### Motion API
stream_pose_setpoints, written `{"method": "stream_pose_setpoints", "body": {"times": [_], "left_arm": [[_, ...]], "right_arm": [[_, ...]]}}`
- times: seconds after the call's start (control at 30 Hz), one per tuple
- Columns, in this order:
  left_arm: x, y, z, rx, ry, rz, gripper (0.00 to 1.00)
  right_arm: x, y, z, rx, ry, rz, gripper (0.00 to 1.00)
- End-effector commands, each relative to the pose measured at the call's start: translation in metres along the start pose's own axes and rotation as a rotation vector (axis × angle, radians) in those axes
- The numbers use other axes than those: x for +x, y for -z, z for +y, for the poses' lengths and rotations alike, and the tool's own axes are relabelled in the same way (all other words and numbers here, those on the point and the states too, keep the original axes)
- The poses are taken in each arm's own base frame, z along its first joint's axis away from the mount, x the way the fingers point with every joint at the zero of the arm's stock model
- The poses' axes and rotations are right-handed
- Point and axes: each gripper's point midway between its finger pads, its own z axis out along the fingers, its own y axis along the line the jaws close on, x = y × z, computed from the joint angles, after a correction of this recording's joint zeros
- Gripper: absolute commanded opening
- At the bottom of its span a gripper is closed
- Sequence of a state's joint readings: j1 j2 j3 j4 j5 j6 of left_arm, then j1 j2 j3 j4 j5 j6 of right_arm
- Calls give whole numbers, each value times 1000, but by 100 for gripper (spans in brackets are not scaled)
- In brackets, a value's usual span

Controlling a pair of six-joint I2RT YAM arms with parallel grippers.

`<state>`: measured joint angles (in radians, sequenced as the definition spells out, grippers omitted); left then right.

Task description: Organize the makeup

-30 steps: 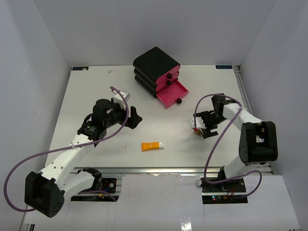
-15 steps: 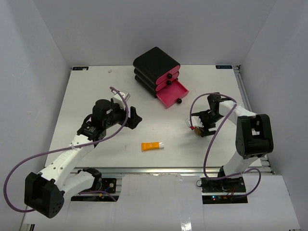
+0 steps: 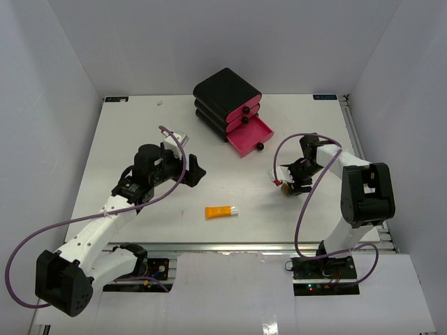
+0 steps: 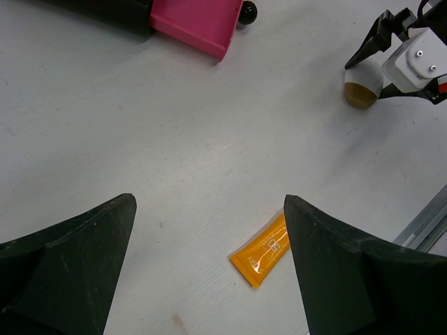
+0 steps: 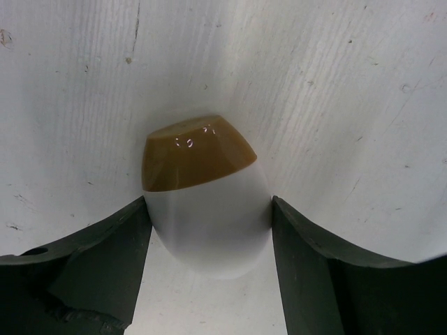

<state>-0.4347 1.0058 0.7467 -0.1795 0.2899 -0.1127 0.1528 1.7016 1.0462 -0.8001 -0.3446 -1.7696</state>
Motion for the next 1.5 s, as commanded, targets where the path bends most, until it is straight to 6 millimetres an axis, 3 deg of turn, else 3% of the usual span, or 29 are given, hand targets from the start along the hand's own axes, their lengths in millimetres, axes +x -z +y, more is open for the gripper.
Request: {"method": "stream_pose_setpoints", "body": {"times": [0.0, 0.13, 0.2, 0.33, 0.53, 0.67, 0.7, 0.9, 1.13, 1.47], "left_arm": [[-4, 3, 2, -13, -7, -22, 98], [-3, 2, 2, -9, -6, -19, 98], [-2, 1, 2, -6, -5, -15, 98], [2, -1, 1, 1, 0, -2, 98], [10, -6, 3, 1, 4, 24, 98], [17, -9, 5, -2, 6, 45, 98], [17, -9, 6, -5, 6, 48, 98], [24, -13, 9, -15, 6, 69, 98], [22, -12, 8, -7, 4, 65, 98], [20, -10, 4, 9, 1, 59, 98]], "right_arm": [[-13, 7, -6, 29, -15, -40, 49], [-29, 22, -18, 87, -30, -91, 43], [-44, 39, -34, 153, -54, -122, 40], [-70, 69, -75, 279, -118, -170, 37], [-99, 99, -153, 515, -156, -175, 37], [-118, 104, -205, 634, -145, -170, 37], [-118, 92, -213, 626, -154, -168, 37], [-122, 83, -261, 706, -133, -168, 41], [-104, 66, -279, 725, -162, -107, 48], [-81, 40, -284, 719, -198, -40, 73]]}}
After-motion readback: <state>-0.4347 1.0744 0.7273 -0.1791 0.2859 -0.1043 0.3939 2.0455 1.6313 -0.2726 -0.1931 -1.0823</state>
